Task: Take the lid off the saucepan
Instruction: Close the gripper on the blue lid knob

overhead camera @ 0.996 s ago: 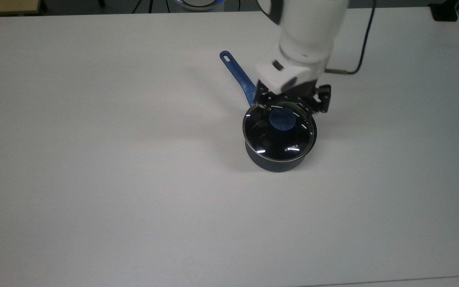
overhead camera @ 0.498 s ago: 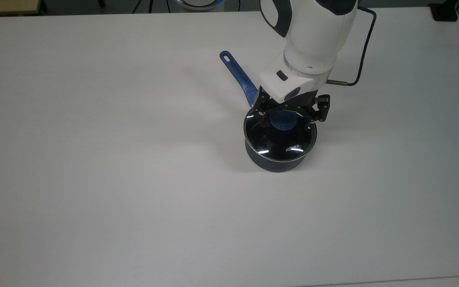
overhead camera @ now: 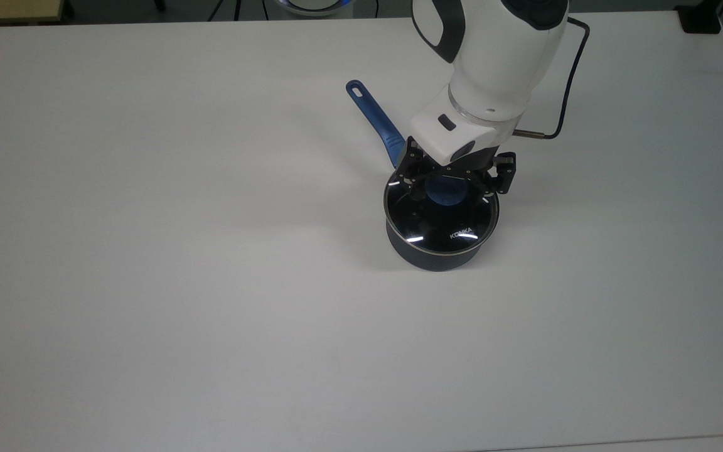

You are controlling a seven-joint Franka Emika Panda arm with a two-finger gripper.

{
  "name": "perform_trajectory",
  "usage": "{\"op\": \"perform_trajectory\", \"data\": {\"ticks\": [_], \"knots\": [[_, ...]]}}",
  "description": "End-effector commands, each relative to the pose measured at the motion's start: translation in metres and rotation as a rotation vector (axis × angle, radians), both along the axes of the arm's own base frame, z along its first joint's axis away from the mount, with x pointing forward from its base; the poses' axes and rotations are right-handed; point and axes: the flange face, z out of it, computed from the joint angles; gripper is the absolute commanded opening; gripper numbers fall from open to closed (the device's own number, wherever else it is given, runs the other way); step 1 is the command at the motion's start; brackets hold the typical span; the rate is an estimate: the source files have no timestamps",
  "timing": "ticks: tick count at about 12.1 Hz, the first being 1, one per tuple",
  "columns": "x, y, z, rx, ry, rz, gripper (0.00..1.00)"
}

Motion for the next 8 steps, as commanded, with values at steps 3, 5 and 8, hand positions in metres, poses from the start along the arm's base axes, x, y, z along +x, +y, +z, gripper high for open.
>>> {"op": "perform_trajectory", "data": {"ticks": [3,5,8], "knots": [[-0.012,0.014,-0.005,-0.047,-0.005,0.026,0.68],[-0.012,0.014,-0.003,-0.046,-0.007,0.027,0.59],[-0.023,-0.016,0.039,-0.053,-0.005,0.015,0.58]]}}
